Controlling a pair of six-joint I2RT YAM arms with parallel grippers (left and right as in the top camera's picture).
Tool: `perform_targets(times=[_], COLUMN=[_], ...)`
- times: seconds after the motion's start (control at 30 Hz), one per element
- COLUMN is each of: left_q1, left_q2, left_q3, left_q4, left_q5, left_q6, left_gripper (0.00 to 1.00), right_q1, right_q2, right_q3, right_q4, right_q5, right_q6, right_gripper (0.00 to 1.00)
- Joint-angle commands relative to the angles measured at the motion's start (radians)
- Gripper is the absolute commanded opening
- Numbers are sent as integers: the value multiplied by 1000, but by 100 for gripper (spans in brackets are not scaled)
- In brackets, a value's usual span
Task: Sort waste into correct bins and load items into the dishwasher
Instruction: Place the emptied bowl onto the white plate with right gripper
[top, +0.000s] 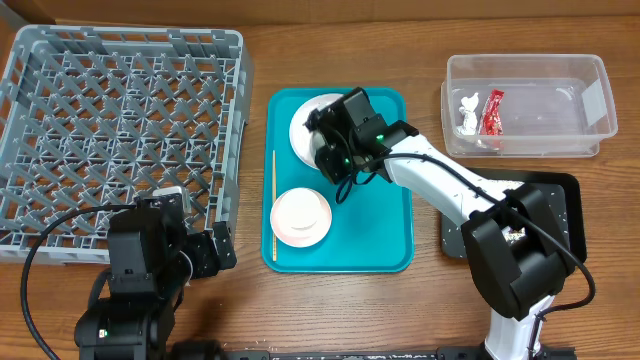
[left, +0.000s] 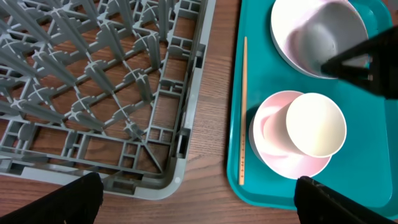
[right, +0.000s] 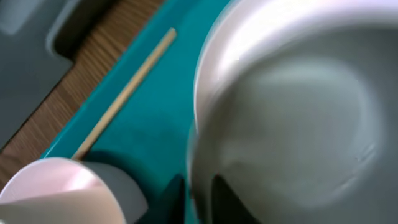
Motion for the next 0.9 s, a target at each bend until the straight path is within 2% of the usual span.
perform_targets(times=[0.0,0.1,0.23,0.47,0.73,0.87], left_q1=[-1,-1,-1,-1,-1,-1], left_q2=[-2,-2,-2,-2,-2,-2], left_q3=[23,23,23,23,23,23], left_q4=[5,5,4,4,4,3], left_q5=[0,0,0,0,1,1], left_q6=[-17,-17,-17,-17,-18,-18], left_gripper=[100,100,100,100,100,100], right_q1=[-2,-6,-5,38,85,86], right_q2=[-88,-151,-228,-242,-154,-109], right_q3=[52,113,190,168,66,24], right_q4=[-61,-171,-319,-395,-330,-297], right_q5=[-6,-7,-19,-112,-107,-100], right_q6=[5,5,15,108,208,259], right_gripper=[28,43,50,50,50,47])
